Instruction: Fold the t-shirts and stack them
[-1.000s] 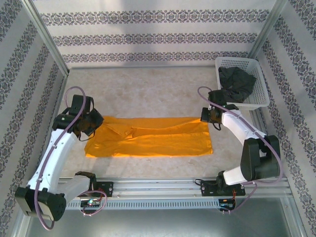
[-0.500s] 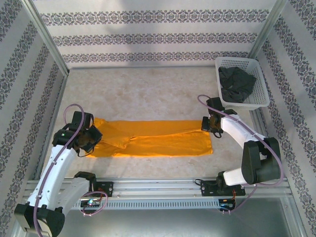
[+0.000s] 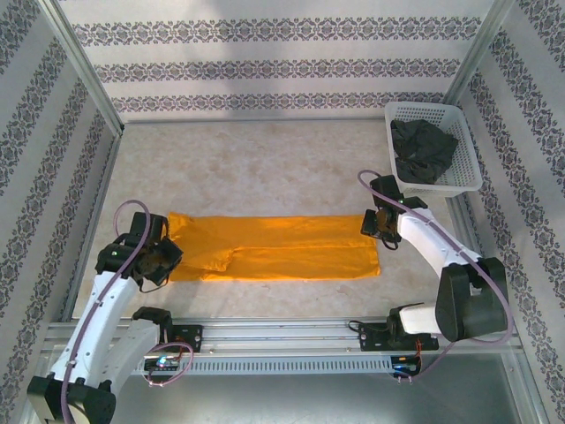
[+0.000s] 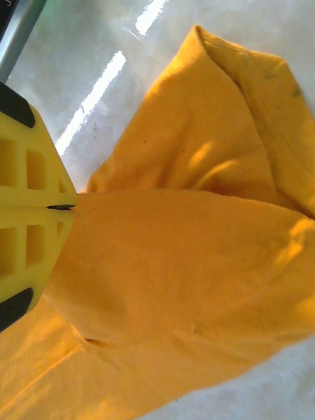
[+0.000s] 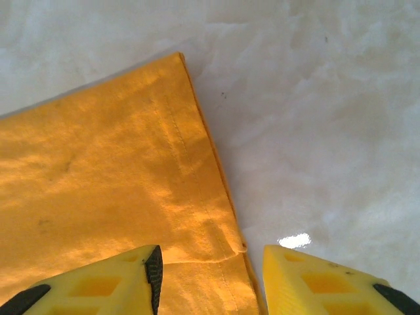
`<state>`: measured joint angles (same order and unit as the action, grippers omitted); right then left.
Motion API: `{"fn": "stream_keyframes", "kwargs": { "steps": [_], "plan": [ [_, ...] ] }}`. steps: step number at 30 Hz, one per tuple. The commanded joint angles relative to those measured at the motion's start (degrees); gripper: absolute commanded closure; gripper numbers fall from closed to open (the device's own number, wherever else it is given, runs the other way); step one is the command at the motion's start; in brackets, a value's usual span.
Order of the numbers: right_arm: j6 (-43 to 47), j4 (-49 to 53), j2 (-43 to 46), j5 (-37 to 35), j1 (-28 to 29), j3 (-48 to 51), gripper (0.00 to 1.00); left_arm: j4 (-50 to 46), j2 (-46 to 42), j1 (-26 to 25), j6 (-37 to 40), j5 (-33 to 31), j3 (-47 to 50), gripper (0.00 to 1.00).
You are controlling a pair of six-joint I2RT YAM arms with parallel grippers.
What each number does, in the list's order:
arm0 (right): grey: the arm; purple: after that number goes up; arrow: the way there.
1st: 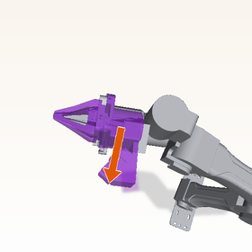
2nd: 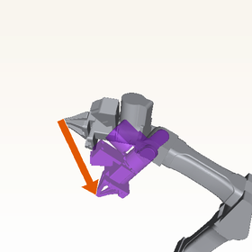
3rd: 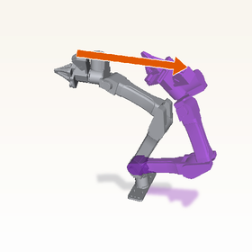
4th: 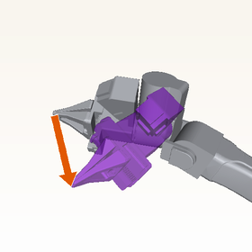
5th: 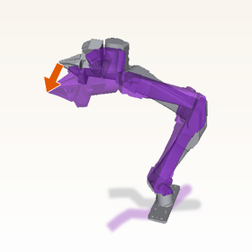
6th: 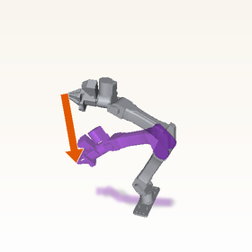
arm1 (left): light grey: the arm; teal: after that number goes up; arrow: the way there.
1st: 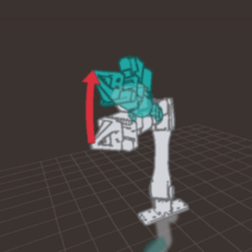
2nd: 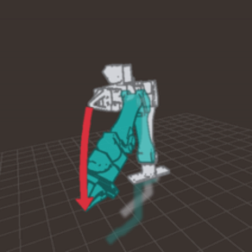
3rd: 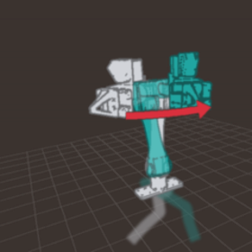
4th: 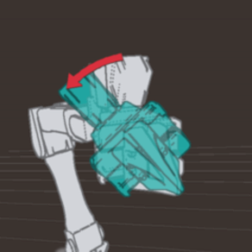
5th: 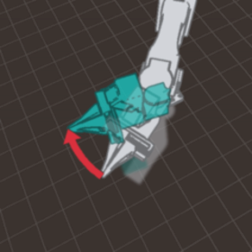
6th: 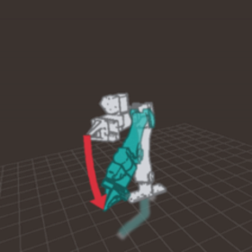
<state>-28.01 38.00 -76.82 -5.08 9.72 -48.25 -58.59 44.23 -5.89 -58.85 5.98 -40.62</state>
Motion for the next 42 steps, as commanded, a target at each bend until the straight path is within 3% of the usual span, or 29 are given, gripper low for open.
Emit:
{"fn": "stream_keyframes", "kwargs": {
  "steps": [1,5,13,17,23,30,38,40,42],
  "plan": [
    [-3.6,-0.6,0.3,2.4,1.2,-0.6,0.59,-1.5,-0.6,0.0,-2.5,1.2,1.5,1.0],
    [-5.5,-1.3,-4.0,3.9,2.9,-2.1,0.65,-1.6,-0.3,0.1,-3.2,1.5,2.0,1.0],
    [-5.2,-1.5,-8.9,4.2,4.0,-4.8,0.66,-3.7,-0.7,-0.9,-4.6,3.1,2.1,1.0],
    [-5.2,-1.7,-10.4,4.1,4.5,-5.9,0.67,-2.5,-0.5,-4.0,-6.5,4.1,2.2,1.0],
    [-5.2,-1.9,-12.3,3.8,5.1,-7.3,0.67,-1.9,1.0,-10.1,-7.2,0.7,1.0,1.0],
    [-5.5,-1.9,-13.7,3.7,5.8,-8.2,0.67,5.8,4.0,-12.9,-8.1,1.4,4.0,1.0],
    [-5.8,-1.7,-14.5,3.3,6.4,-8.3,0.67,14.6,9.3,-14.7,-3.4,7.3,5.6,1.0],
    [-5.7,-1.6,-14.6,3.2,6.4,-8.4,0.67,13.7,9.5,-14.7,-1.8,7.2,4.6,0.87],
    [-5.8,-1.4,-14.8,3.5,6.4,-8.7,0.67,11.4,8.9,-14.7,-0.2,5.4,2.3,0.57]
  ]
}}
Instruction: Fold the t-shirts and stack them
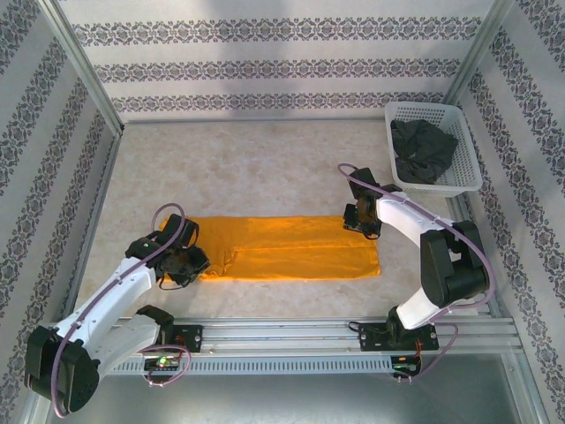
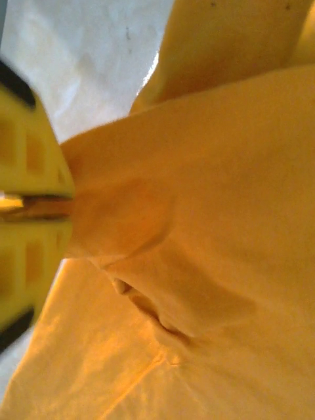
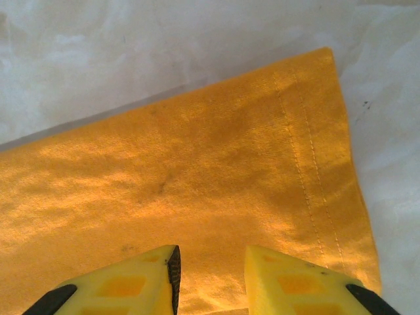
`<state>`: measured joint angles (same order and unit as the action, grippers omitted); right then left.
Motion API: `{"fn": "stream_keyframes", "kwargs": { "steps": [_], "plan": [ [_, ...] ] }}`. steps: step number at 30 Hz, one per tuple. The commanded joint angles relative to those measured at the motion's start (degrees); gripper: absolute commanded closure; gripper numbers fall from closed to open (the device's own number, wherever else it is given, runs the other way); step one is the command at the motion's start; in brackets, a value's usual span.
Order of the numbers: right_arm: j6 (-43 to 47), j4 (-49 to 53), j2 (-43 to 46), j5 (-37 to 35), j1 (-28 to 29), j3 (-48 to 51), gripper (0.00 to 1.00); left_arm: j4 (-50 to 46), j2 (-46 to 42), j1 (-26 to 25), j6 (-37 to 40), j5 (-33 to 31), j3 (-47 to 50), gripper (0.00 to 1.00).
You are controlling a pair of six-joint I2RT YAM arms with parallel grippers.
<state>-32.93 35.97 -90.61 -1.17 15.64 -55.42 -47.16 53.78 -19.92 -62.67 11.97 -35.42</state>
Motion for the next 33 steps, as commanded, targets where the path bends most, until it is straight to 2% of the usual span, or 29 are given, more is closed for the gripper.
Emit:
{"fn": "stream_keyframes", "kwargs": {
  "steps": [1,3,6,9,11,15,18,22,26,28,33],
  "plan": [
    [-1.1,0.7,-0.9,-0.2,0.5,-1.6,0.67,-1.0,-0.9,-0.7,4.2,-1.6,-4.2,0.48],
    [-1.9,0.6,-0.7,0.8,0.5,-1.4,0.67,-3.2,-1.5,-0.7,5.7,-4.5,-8.5,0.36],
    [-3.3,0.2,-0.1,2.0,0.4,-0.8,0.67,-3.7,-0.6,-0.6,7.4,-7.6,-15.9,0.36],
    [-5.0,-0.6,-0.3,3.2,0.4,-0.4,0.67,-3.1,2.7,0.8,8.7,-10.5,-20.6,0.41],
    [-6.0,-1.2,-1.0,4.3,0.5,-0.6,0.67,-2.0,5.7,5.1,9.3,-10.0,-21.4,0.5],
    [-8.2,-1.3,-3.2,5.5,0.9,-1.6,0.68,9.8,12.6,17.6,7.3,-1.7,-17.3,0.59],
    [-9.5,-1.4,-4.3,6.0,0.8,-1.5,0.68,16.7,21.4,23.3,7.1,2.1,-16.9,0.62],
    [-9.7,-0.6,-6.2,5.9,0.6,-1.9,0.69,22.1,33.1,27.1,8.8,5.3,-19.1,0.69],
    [-9.2,1.2,-8.3,5.6,-0.3,-3.1,0.69,21.1,40.3,31.0,10.7,4.1,-20.5,0.77],
    [-8.8,2.5,-9.6,5.7,-1.1,-4.1,0.7,18.3,42.8,33.2,12.6,1.1,-21.0,0.81],
    [-7.1,6.0,-13.5,6.0,-1.8,-8.0,0.7,16.4,47.6,38.2,17.0,-0.2,-21.6,0.86]
  ]
}}
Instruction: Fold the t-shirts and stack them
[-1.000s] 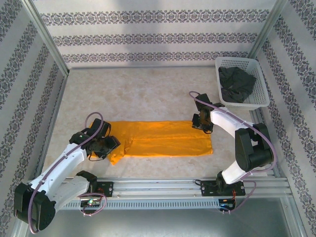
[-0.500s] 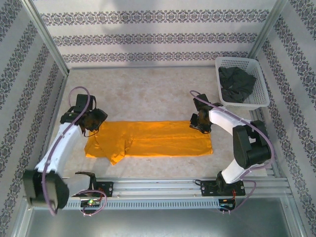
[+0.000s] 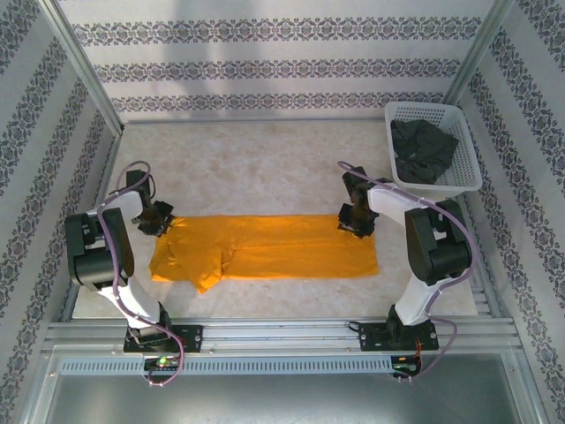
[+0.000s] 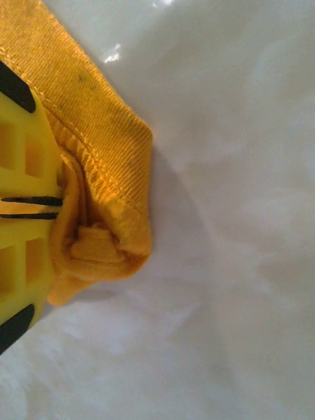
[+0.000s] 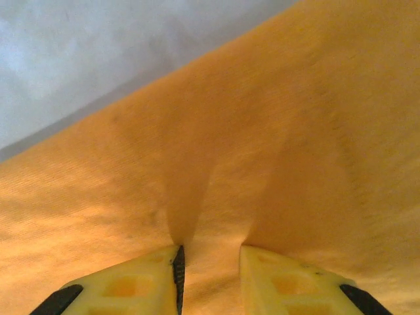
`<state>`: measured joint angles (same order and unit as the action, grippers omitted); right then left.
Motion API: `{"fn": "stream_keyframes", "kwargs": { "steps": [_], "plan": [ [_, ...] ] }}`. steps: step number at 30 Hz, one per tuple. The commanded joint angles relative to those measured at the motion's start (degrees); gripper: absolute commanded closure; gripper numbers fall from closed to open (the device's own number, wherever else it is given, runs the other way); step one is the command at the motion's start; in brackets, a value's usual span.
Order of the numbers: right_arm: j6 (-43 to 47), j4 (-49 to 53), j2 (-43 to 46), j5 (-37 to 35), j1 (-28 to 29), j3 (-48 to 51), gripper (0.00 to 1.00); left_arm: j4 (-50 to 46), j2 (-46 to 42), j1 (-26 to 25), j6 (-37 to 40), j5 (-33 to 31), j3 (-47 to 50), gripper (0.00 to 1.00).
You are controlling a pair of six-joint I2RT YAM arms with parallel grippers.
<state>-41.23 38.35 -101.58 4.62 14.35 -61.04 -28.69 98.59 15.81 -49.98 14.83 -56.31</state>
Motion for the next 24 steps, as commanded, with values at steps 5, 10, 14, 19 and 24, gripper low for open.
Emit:
{"fn": "stream_keyframes", "kwargs": {
  "steps": [5,10,14,19,24],
  "plan": [
    [3.6,8.4,-8.0,0.2,-0.7,-9.0,0.7,-1.3,6.1,3.3,6.5,0.1,-3.7,0.85],
    [6.5,12.9,-15.6,-0.6,-1.7,-19.8,0.7,-0.1,10.0,3.4,6.3,3.5,-8.4,0.85],
    [8.9,16.6,-23.3,1.7,-4.0,-32.6,0.7,-2.1,13.2,3.7,7.9,3.3,-15.2,0.81],
    [13.7,18.1,-24.7,4.3,-3.9,-43.8,0.66,-4.7,7.5,1.5,12.3,-2.5,-19.7,0.66],
    [15.6,12.2,-13.5,5.3,-1.2,-37.7,0.62,-5.6,-6.2,-8.1,18.3,-6.7,-14.5,0.69]
  ]
}}
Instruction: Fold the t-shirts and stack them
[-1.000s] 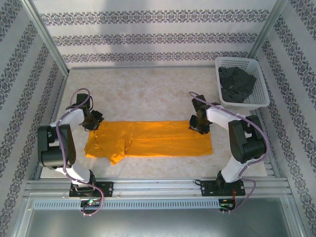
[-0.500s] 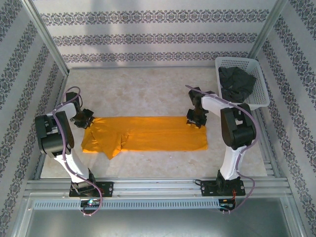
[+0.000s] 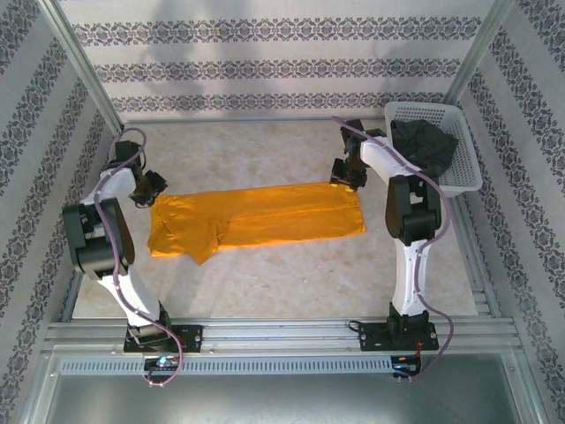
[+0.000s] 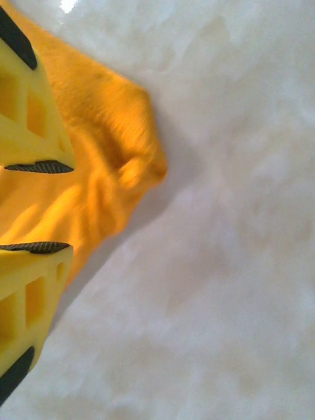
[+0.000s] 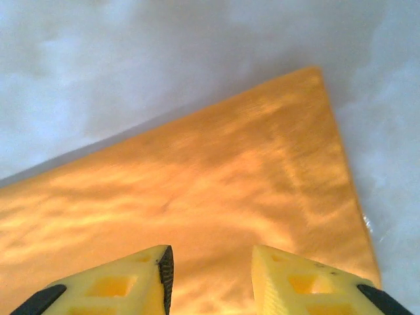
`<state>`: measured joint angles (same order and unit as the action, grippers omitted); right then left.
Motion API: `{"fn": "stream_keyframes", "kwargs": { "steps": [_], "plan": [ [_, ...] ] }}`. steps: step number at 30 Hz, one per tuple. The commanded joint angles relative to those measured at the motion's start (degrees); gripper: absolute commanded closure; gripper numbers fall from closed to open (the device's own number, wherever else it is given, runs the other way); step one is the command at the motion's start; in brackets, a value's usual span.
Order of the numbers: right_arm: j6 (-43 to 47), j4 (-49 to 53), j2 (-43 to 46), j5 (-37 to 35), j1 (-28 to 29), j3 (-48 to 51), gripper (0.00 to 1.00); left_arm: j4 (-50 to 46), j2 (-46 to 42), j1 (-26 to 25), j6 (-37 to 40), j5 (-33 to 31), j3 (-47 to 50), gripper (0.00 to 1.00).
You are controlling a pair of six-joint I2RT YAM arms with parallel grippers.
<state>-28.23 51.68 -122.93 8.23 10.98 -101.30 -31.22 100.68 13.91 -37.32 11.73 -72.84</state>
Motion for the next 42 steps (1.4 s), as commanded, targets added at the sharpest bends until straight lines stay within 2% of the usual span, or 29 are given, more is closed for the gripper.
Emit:
{"fn": "stream_keyframes", "kwargs": {
  "steps": [1,6,11,17,25,29,35,39,42],
  "plan": [
    [1.9,-3.7,10.9,3.7,2.5,6.0,0.62,-3.7,-10.8,-8.9,6.4,-3.8,3.9,0.72],
    [-4.1,-20.6,24.4,16.5,5.2,24.7,0.63,-3.0,-16.8,-22.6,7.4,0.2,12.7,0.82],
    [-10.3,-29.6,32.1,20.8,9.8,35.7,0.64,-0.1,-13.9,-28.5,8.6,3.4,16.0,0.79],
    [-13.8,-31.6,34.6,20.0,12.5,41.5,0.64,-1.4,-8.6,-29.9,13.3,0.7,15.3,0.73],
    [-14.2,-31.0,34.0,19.5,12.7,41.0,0.65,-0.6,-7.9,-31.7,16.2,1.0,16.1,0.7],
    [-14.6,-31.3,33.2,19.7,12.9,40.6,0.65,-1.1,-6.2,-32.0,17.1,-0.7,16.8,0.66],
    [-14.8,-31.1,33.3,19.6,13.4,40.0,0.65,-2.1,-4.9,-32.0,18.5,-4.7,16.5,0.55],
    [-14.8,-31.0,33.3,19.5,13.5,40.0,0.65,-2.4,-4.7,-32.0,18.6,-4.1,16.7,0.56],
    [-14.7,-30.8,33.3,19.3,13.5,40.0,0.66,-2.1,-5.2,-32.0,18.2,-2.8,17.8,0.65]
  ]
}}
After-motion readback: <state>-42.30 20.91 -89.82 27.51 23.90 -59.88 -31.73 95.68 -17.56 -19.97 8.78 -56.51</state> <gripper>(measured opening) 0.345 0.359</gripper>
